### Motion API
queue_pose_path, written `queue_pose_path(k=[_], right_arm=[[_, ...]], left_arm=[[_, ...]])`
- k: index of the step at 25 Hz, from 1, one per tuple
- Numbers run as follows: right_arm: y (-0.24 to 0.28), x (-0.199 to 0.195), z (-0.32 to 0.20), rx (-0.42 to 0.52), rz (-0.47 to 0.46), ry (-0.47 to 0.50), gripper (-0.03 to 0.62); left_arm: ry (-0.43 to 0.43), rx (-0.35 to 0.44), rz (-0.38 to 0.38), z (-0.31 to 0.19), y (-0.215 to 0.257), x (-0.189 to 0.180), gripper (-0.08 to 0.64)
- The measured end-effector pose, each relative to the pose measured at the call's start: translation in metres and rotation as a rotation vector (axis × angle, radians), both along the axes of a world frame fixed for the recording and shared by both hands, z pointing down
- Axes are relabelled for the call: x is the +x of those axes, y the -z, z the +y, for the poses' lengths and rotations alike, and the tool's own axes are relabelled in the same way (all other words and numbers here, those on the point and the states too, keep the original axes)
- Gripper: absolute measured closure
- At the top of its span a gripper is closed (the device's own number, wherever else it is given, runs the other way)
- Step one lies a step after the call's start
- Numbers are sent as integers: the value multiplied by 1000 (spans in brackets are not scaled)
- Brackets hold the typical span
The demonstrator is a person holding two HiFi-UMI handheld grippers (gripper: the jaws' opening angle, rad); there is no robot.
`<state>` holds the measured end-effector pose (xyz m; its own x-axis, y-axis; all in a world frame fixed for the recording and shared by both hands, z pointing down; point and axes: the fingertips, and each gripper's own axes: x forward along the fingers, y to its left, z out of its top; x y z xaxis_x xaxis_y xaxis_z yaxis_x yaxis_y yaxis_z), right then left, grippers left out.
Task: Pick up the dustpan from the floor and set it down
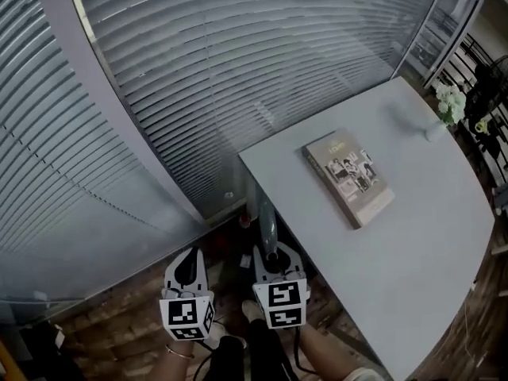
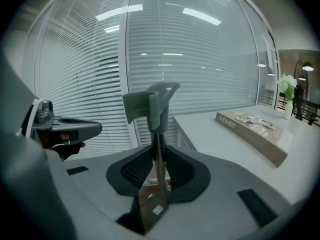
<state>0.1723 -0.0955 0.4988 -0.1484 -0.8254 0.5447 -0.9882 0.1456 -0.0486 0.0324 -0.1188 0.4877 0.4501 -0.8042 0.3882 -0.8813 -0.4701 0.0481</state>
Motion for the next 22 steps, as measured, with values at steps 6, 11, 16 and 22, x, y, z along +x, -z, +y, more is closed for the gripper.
queue_pose_path(k=[6,11,16,22], right_arm=[[-57,1,-6,-41,20,22,492],[-93,-2,-16,-55,30,43,492],[-119,1,-24,-74,30,28,492],[-142,-4,-28,-94,28,38,492]], left_arm=[[39,-11,-9,-11,-49,-6,541],[68,-28,-18,-17,-81,-14,541],[85,-61,-19,-17,-107,-22,541],[97,-91,-20,-16,-127,-30,541]])
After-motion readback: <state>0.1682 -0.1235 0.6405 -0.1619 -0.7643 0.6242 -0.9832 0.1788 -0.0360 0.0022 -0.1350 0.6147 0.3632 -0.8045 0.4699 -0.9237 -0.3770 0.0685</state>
